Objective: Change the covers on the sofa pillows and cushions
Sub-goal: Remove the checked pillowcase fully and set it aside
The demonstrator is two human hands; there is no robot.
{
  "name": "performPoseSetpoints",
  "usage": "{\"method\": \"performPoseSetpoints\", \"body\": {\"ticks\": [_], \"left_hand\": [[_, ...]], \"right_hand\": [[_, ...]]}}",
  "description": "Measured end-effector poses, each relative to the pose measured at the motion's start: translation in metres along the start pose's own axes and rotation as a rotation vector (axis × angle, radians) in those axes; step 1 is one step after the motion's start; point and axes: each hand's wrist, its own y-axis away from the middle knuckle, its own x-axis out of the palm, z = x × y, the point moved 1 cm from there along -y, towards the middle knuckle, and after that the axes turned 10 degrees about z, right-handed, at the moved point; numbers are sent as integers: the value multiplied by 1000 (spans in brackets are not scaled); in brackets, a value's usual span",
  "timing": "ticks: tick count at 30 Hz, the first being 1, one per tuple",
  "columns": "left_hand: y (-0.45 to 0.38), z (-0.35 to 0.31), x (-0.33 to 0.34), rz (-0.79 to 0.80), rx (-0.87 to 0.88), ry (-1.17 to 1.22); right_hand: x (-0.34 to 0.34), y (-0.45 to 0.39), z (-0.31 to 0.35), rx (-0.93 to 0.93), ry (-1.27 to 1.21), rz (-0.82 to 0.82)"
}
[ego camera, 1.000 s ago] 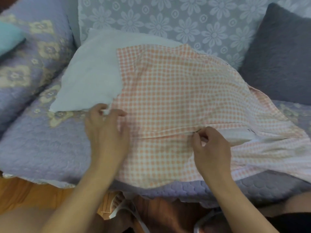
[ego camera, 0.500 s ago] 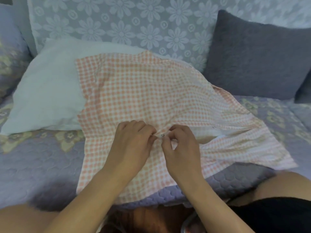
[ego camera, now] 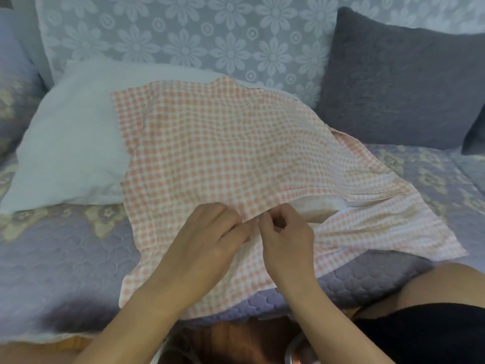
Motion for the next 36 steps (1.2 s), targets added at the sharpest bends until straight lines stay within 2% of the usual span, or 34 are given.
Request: {"method": "performPoseSetpoints", "body": {"ticks": [6, 11, 17, 19, 21, 25, 31, 33, 36], "left_hand": [[-2, 1, 7, -80, -333, 155], [-8, 2, 9, -19, -282, 104], [-11, 1, 9, -159, -254, 54], [-9, 5, 4, -220, -221, 0], [-7, 13, -2, -226, -236, -53], [1, 32, -5, -132, -339, -110], [5, 18, 31, 224, -519, -223], [-7, 7, 38, 175, -462, -167], [-34, -13, 54, 109, -224, -146]], "right_hand": [[-2, 3, 6, -45, -112, 60], [-1, 3, 6, -57, -136, 80], [-2, 0, 6, -83, -67, 70], [-8, -8, 1, -57, 37, 24], [-26, -27, -13, 6, 144, -91], [-80, -62, -57, 140, 334, -322], [-101, -71, -102, 68, 397, -330], [-102, -70, -111, 55, 400, -320], [-99, -65, -109, 22, 355, -297]]}}
